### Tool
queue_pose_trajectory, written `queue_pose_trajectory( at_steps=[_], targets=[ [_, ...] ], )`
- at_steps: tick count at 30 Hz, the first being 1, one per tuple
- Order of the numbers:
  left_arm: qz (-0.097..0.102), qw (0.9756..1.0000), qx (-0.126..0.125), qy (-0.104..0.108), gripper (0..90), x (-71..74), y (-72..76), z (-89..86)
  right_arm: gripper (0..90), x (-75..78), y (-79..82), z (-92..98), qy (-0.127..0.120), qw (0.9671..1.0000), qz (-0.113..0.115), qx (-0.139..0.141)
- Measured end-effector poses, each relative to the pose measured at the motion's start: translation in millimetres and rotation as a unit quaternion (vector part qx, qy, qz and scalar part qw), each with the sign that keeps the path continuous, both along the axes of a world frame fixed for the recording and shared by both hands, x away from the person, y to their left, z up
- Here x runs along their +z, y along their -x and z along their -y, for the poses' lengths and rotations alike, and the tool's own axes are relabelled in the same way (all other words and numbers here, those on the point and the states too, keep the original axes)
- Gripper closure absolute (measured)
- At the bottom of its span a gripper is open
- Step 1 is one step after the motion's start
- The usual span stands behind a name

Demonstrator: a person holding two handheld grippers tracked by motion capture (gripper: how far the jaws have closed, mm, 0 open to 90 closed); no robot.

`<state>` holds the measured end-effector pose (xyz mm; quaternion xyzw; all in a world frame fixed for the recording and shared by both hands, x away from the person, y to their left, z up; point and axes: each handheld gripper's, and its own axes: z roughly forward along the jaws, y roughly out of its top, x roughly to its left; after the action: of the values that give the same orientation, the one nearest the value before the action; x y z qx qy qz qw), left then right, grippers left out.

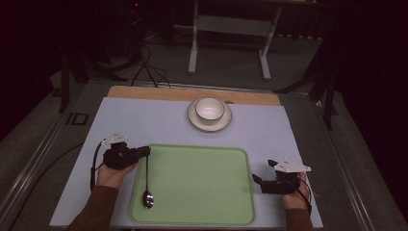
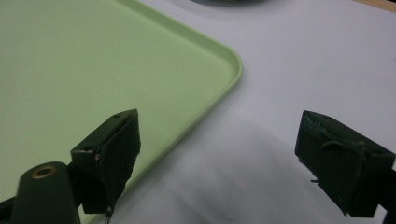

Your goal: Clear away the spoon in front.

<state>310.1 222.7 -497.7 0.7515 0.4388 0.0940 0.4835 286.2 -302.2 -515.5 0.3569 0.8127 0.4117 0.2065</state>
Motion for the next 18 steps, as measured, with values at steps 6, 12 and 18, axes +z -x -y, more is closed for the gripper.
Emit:
queue_pose_trajectory(
  at_steps=[6,12,18],
  targets=[
    [-0.011,0.9997,-0.014,-0.019,81.3,-11.5,-7.2,8.3,13.9,-0.1,0.0,-0.2,0.001,1.0,0.0,0.0],
    [-0.015,0.9996,-0.018,-0.019,80.5,-21.3,-12.2,6.8,13.9,-0.4,-0.5,-0.3,0.002,1.0,-0.001,0.001],
    [-0.023,0.9994,-0.002,-0.025,78.5,-30.5,-16.2,2.8,13.9,-0.6,-0.4,-0.7,0.003,1.0,-0.002,0.002]
  ],
)
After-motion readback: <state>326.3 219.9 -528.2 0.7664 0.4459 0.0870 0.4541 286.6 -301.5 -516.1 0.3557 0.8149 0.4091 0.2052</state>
